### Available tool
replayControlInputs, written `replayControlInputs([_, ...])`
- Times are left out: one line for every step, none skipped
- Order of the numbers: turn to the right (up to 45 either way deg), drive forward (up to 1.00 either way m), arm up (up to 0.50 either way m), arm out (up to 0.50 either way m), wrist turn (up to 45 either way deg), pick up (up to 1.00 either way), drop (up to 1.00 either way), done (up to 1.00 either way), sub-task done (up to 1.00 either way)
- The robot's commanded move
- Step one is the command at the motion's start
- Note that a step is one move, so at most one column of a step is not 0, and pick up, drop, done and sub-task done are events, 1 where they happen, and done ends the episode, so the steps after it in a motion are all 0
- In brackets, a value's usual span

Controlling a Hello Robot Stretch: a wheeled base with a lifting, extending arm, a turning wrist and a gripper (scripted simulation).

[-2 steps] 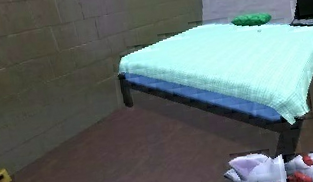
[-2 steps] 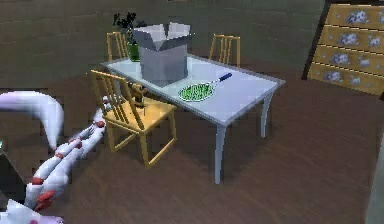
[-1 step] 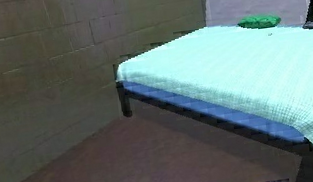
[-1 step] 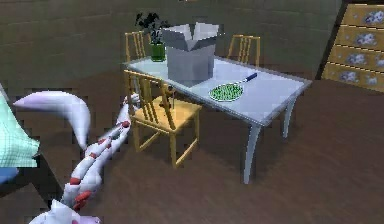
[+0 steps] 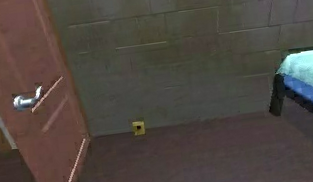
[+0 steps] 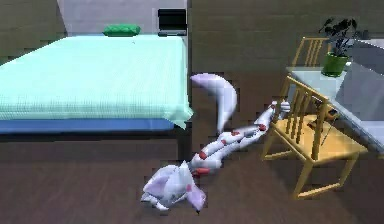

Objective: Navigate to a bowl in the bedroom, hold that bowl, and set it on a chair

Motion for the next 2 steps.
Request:
replayControlInputs([-42.0,0.0,0.0,0.0,0.0,0.0,0.0,0.0,0.0])
replayControlInputs([0.0,0.45,0.0,0.0,0.0,0.0,0.0,0.0,0.0])
